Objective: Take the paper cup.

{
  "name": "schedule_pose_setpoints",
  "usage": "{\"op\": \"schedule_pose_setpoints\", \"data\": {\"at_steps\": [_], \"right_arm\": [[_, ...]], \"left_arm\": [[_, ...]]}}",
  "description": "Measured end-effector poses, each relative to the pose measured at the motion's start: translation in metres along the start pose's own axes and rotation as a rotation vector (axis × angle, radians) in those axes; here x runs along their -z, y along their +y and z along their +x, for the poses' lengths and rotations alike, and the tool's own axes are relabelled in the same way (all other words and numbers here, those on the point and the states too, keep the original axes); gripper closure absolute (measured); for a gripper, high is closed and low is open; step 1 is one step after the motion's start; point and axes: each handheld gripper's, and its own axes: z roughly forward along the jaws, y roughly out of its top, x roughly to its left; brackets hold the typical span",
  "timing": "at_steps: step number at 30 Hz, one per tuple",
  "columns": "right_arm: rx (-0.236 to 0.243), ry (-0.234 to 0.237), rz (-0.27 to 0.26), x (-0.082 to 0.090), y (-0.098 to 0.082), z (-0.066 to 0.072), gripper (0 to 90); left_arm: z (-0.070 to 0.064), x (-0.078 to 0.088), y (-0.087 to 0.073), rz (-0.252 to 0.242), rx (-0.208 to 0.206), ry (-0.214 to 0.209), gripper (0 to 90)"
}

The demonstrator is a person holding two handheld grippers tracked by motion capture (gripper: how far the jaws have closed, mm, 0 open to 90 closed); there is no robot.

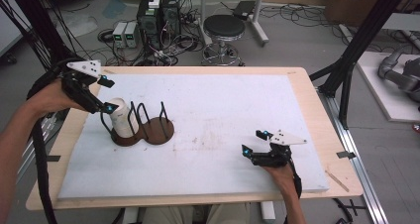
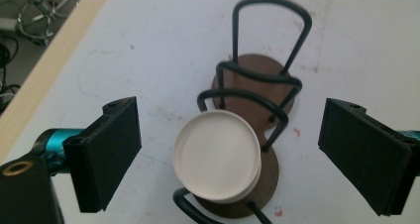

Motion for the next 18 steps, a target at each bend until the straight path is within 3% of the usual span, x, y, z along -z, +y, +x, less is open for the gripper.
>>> {"op": "schedule_pose_setpoints", "data": {"at_steps": [2, 7, 18], "right_arm": [[0.002, -0.004, -0.003, 0.000, 0.000, 0.001, 18.0], [-0.008, -0.002, 0.005, 0.000, 0.000, 0.001, 18.0], [-0.011, 0.002, 0.003, 0.000, 0.000, -0.001, 18.0]], "left_arm": [[-0.001, -0.003, -0.001, 0.016, 0.002, -0.003, 9.9], [0.003, -0.015, -0.002, 0.148, -0.042, 0.000, 11.5], [0.008, -0.032, 0.001, 0.194, -0.035, -0.013, 12.2]]}}
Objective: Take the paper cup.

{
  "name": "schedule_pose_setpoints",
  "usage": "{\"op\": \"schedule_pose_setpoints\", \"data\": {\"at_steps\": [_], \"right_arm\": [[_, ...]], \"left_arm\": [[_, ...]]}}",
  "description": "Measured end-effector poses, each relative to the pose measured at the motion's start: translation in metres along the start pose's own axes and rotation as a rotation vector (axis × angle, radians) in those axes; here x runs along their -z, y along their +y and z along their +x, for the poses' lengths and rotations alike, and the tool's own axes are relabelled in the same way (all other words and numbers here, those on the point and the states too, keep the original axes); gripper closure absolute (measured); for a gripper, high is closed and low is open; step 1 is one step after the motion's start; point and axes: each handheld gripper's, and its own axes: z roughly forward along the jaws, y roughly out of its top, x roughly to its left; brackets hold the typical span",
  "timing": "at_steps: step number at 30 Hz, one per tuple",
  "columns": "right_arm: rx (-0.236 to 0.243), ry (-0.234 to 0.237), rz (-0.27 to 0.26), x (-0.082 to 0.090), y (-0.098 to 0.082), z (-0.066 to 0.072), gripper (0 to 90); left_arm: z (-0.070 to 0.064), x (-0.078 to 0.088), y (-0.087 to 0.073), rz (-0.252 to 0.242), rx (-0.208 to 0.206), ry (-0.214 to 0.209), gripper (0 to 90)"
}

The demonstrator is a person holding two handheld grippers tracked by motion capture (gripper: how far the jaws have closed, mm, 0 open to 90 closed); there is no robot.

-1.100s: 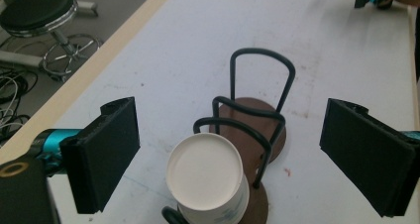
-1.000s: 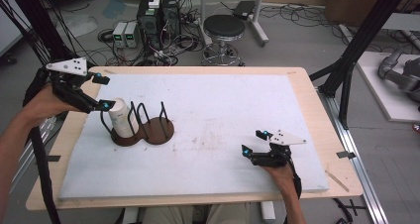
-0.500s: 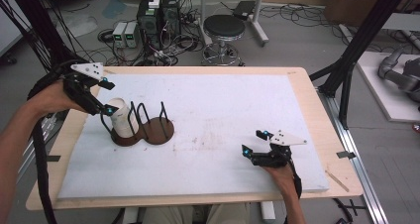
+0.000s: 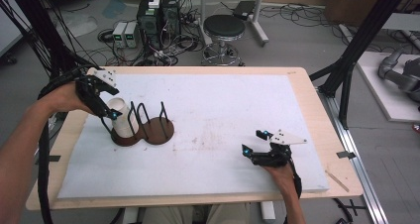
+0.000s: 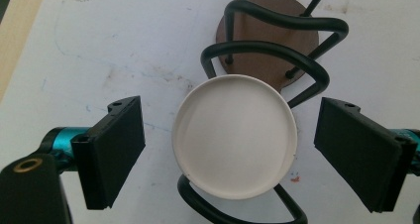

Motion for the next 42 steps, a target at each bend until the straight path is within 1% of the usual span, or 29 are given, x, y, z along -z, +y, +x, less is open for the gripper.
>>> {"op": "schedule_pose_setpoints", "data": {"at_steps": [5, 7, 10, 11, 12, 17, 19, 20, 22, 23, 25, 26, 27, 28, 29, 30, 31, 33, 34, 35, 37, 39, 40, 42], "right_arm": [[0.003, 0.001, -0.001, 0.0000, 0.0000, -0.0001, 18.0], [0.001, 0.001, -0.001, 0.0000, 0.0000, -0.0001, 18.0], [0.002, 0.001, -0.001, 0.0000, 0.0000, -0.0001, 18.0], [0.001, 0.001, 0.000, 0.0000, 0.0000, -0.0001, 18.0], [0.001, 0.001, 0.000, 0.0000, 0.0000, -0.0001, 18.0], [0.003, 0.000, 0.000, 0.0000, 0.0000, 0.0000, 18.0], [0.003, 0.000, -0.001, 0.0001, 0.0000, 0.0002, 18.0], [0.002, -0.001, -0.001, 0.0002, -0.0001, 0.0003, 18.0], [0.002, 0.000, -0.001, 0.0002, 0.0000, 0.0001, 18.0], [0.002, 0.000, -0.001, 0.0001, 0.0000, -0.0001, 18.0], [0.001, 0.000, 0.001, -0.0001, 0.0000, 0.0000, 18.0], [0.001, 0.000, 0.001, -0.0001, 0.0000, 0.0000, 18.0], [0.001, 0.000, 0.001, -0.0001, 0.0001, 0.0001, 18.0], [0.001, 0.000, 0.001, -0.0001, 0.0001, 0.0001, 18.0], [0.003, -0.001, 0.000, -0.0001, 0.0000, 0.0000, 18.0], [0.004, -0.002, 0.001, 0.0000, 0.0001, 0.0002, 18.0], [0.004, -0.005, 0.000, 0.0000, 0.0000, 0.0002, 18.0], [0.005, -0.005, 0.000, 0.0000, 0.0001, 0.0003, 18.0], [0.005, -0.005, 0.000, 0.0000, 0.0001, 0.0003, 18.0], [-0.003, 0.000, 0.005, 0.0001, 0.0001, 0.0009, 18.0], [-0.003, 0.000, 0.006, 0.0001, 0.0001, 0.0009, 18.0], [-0.003, 0.000, 0.006, 0.0001, 0.0001, 0.0009, 18.0], [-0.003, -0.001, 0.006, 0.0001, 0.0001, 0.0009, 18.0], [-0.002, 0.000, 0.006, 0.0000, 0.0001, 0.0009, 18.0]], "left_arm": [[-0.0007, -0.0041, 0.0009, 0.017, 0.010, -0.010, 12.8], [-0.0001, -0.0045, 0.0008, 0.021, 0.006, -0.015, 14.5], [0.0005, -0.0051, 0.0004, 0.027, 0.019, -0.008, 14.6], [0.0009, -0.0049, 0.0000, 0.031, 0.018, -0.009, 15.2], [0.0007, -0.0053, -0.0006, 0.027, 0.025, -0.010, 15.2], [0.0011, -0.0069, -0.0027, 0.038, 0.024, -0.015, 16.0], [0.0005, -0.0093, -0.0039, 0.037, 0.033, -0.021, 16.9], [0.0012, -0.0104, -0.0048, 0.048, 0.031, -0.027, 17.4], [0.0012, -0.0107, -0.0053, 0.045, 0.033, -0.026, 18.4], [0.0016, -0.0102, -0.0056, 0.047, 0.026, -0.027, 20.4], [0.0013, -0.0100, -0.0061, 0.044, 0.024, -0.034, 24.4], [0.0013, -0.0097, -0.0062, 0.047, 0.020, -0.033, 24.4], [0.0015, -0.0095, -0.0064, 0.051, 0.020, -0.032, 28.5], [0.0017, -0.0093, -0.0066, 0.052, 0.021, -0.034, 28.5], [0.0019, -0.0090, -0.0069, 0.050, 0.019, -0.036, 31.2], [0.0020, -0.0084, -0.0069, 0.053, 0.010, -0.033, 32.6], [0.0011, -0.0088, -0.0071, 0.045, 0.019, -0.032, 32.8], [0.0006, -0.0086, -0.0071, 0.045, 0.019, -0.031, 33.1], [0.0011, -0.0082, -0.0070, 0.048, 0.008, -0.030, 33.1], [0.0005, -0.0084, -0.0071, 0.043, 0.013, -0.031, 33.2], [0.0010, -0.0080, -0.0069, 0.048, 0.009, -0.028, 33.2], [0.0011, -0.0078, -0.0069, 0.045, 0.010, -0.029, 33.2], [0.0004, -0.0078, -0.0069, 0.041, 0.017, -0.027, 33.2], [0.0003, -0.0072, -0.0071, 0.041, 0.015, -0.030, 33.2]]}}
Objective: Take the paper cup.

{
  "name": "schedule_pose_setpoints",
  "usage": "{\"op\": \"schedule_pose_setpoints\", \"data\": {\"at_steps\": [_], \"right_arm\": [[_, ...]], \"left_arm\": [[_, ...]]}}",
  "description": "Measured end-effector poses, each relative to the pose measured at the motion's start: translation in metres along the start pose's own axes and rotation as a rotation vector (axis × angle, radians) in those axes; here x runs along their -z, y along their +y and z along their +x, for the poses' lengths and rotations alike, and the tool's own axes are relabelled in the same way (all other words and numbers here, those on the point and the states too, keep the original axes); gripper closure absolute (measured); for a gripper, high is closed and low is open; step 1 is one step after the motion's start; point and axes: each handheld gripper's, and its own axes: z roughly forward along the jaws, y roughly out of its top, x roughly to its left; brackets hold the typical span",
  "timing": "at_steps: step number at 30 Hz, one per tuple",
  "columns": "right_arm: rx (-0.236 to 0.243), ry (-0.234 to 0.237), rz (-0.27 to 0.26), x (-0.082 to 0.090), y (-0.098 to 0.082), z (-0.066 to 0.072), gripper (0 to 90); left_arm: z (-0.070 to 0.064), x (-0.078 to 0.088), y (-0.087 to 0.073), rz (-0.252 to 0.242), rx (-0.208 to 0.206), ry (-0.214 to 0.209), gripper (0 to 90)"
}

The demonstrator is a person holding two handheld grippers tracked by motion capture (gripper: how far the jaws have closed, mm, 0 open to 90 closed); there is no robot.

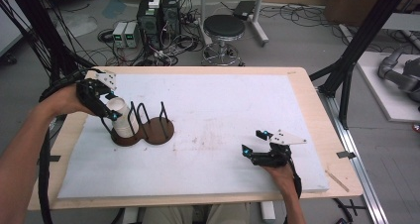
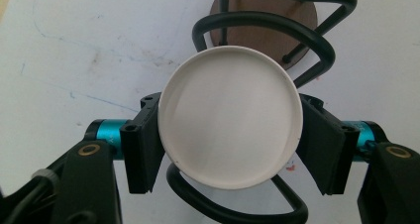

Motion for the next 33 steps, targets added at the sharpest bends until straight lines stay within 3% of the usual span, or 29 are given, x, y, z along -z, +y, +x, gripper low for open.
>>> {"op": "schedule_pose_setpoints", "data": {"at_steps": [19, 33], "right_arm": [[0.006, -0.004, -0.001, 0.000, 0.000, 0.000, 18.0], [0.006, -0.002, -0.003, 0.000, 0.000, 0.000, 18.0]], "left_arm": [[-0.002, 0.018, 0.000, -0.034, 0.028, 0.021, 34.0], [-0.007, 0.033, 0.011, -0.032, 0.017, 0.028, 34.5]]}}
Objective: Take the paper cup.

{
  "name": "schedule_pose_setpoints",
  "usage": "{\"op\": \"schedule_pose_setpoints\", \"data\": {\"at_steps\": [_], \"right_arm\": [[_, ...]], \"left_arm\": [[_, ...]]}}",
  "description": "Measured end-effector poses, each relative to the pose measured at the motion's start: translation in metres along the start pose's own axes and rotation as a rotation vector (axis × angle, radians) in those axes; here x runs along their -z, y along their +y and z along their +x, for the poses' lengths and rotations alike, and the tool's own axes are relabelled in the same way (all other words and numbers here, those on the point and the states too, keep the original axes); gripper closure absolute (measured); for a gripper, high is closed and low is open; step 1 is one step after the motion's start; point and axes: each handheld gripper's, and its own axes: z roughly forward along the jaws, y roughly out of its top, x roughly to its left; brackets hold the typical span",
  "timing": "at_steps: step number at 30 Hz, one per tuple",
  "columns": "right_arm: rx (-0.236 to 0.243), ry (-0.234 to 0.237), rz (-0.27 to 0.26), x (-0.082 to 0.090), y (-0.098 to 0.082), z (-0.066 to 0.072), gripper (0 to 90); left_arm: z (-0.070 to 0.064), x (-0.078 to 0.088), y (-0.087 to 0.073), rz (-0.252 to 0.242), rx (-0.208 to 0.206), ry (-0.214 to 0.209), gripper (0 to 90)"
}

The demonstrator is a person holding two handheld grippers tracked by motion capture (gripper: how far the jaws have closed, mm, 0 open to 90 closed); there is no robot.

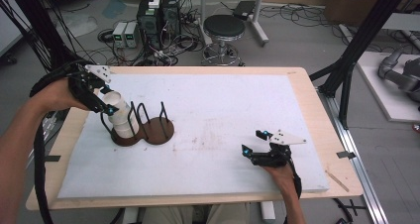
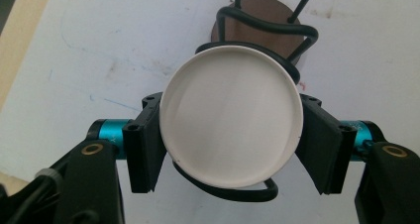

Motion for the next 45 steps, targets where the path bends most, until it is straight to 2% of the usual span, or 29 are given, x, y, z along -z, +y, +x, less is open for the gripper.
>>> {"op": "schedule_pose_setpoints", "data": {"at_steps": [18, 32, 36, 41, 45], "right_arm": [[0.003, -0.002, 0.005, 0.000, 0.000, 0.000, 18.0], [0.004, -0.002, 0.003, 0.000, 0.000, 0.000, 18.0], [0.003, 0.000, 0.004, 0.000, 0.000, 0.000, 18.0], [0.005, -0.004, 0.003, 0.000, 0.000, 0.000, 18.0], [0.003, -0.005, 0.005, 0.000, 0.000, 0.000, 18.0]], "left_arm": [[-0.002, 0.028, 0.013, -0.006, -0.013, 0.036, 34.5], [-0.006, 0.056, 0.021, -0.047, -0.025, 0.069, 34.5], [-0.008, 0.060, 0.021, -0.054, -0.013, 0.075, 34.5], [-0.012, 0.065, 0.022, -0.088, 0.004, 0.070, 34.8], [-0.018, 0.070, 0.025, -0.147, 0.014, 0.062, 34.8]]}}
